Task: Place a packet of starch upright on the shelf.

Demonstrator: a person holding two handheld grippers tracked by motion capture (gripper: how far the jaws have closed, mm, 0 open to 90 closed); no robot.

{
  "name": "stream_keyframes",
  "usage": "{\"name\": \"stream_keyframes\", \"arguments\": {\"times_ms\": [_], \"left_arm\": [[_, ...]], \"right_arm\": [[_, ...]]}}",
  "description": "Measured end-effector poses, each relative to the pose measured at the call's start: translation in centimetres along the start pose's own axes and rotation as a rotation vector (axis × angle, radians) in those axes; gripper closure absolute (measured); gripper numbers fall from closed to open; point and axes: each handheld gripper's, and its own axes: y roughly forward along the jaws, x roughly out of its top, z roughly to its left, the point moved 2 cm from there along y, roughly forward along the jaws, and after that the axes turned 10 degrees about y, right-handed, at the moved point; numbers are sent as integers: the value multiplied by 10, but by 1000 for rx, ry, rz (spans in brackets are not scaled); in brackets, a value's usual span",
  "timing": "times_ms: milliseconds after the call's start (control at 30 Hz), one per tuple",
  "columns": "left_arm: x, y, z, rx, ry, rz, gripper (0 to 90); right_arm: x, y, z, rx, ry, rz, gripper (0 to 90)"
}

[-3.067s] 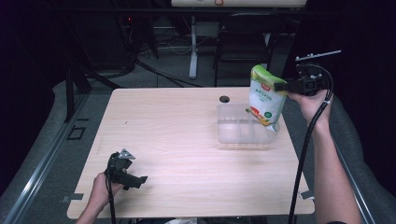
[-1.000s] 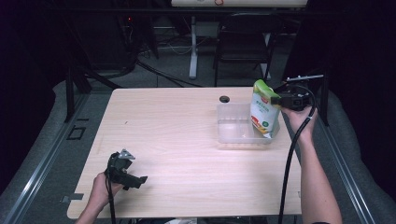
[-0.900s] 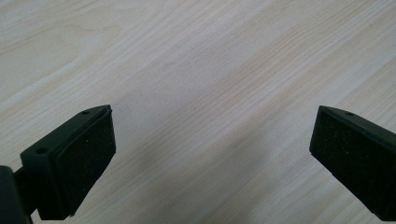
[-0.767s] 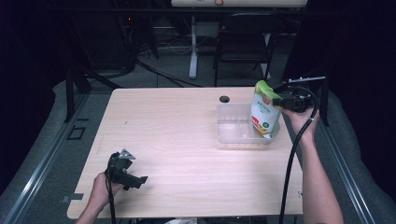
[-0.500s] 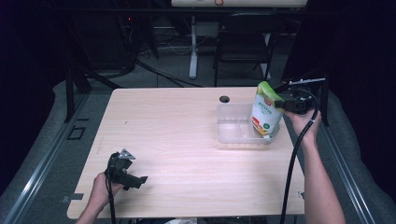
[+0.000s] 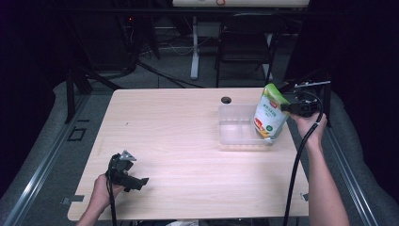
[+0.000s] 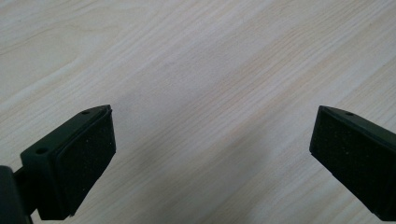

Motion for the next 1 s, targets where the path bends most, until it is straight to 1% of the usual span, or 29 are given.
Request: {"name": "stream_keyframes", "arguments": {"times_ms": [267,400,500,567,667,733,767,833,900,1000], "left_arm": [[0,0,0,2,0,0,3],[0,0,0,1,-1,0,3],[0,0,0,1,-1,0,3],[0,0,0,0,-1,0,3],[0,0,0,2,-2,0,3],[0,0,0,0,-1,0,3],[0,0,0,0,0,1,3],[0,0,0,-1,0,0,3],[0,0,0,-1,-2,1,3],[0,0,0,-2,-2,3,3]], "right_arm": [[-1,0,-3,10,15,0,883],[-1,0,-4,7,18,1,866],[-1,0,-5,10,29,-5,846],[-1,-1,-6,15,35,-3,813],[-1,-4,-8,19,48,1,705],[-1,-7,-9,24,57,2,606],[-1,-9,-10,20,54,13,554],[-2,-13,-11,30,59,6,453],[-3,-17,-12,30,65,16,323],[-6,-22,-10,56,67,19,216]]}}
